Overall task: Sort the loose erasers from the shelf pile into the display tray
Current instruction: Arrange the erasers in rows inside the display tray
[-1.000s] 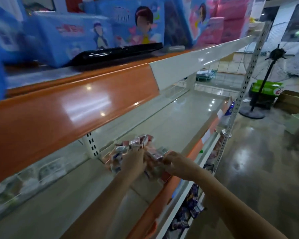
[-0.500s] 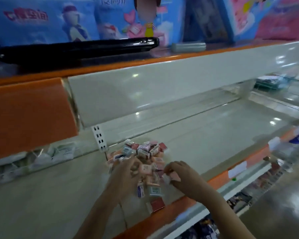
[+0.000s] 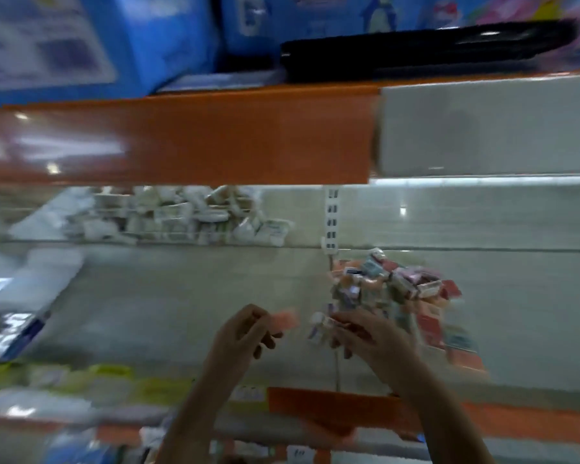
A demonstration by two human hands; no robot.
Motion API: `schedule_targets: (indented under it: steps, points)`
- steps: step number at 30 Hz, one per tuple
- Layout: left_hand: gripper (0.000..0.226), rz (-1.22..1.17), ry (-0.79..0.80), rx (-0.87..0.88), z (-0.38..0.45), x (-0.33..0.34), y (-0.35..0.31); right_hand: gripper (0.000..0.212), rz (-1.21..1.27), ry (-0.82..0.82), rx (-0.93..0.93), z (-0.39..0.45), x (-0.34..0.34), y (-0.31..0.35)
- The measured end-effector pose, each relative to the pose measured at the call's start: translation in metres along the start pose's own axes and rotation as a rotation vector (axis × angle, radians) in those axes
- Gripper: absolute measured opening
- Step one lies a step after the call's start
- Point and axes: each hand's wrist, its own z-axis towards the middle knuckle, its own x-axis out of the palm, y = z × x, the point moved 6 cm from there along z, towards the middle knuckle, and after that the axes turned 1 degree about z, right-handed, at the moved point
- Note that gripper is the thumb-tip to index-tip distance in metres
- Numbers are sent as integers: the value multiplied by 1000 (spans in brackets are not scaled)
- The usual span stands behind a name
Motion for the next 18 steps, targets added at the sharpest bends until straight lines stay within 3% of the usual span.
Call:
schedule_targets:
  steps: [6, 18]
  points:
    - [19, -104, -173, -83, -38, -106, 12, 18, 256, 108, -19, 36, 94, 45]
    - [17, 128, -364, -107, -94, -362, 48, 17, 248, 184, -98, 101, 333, 150]
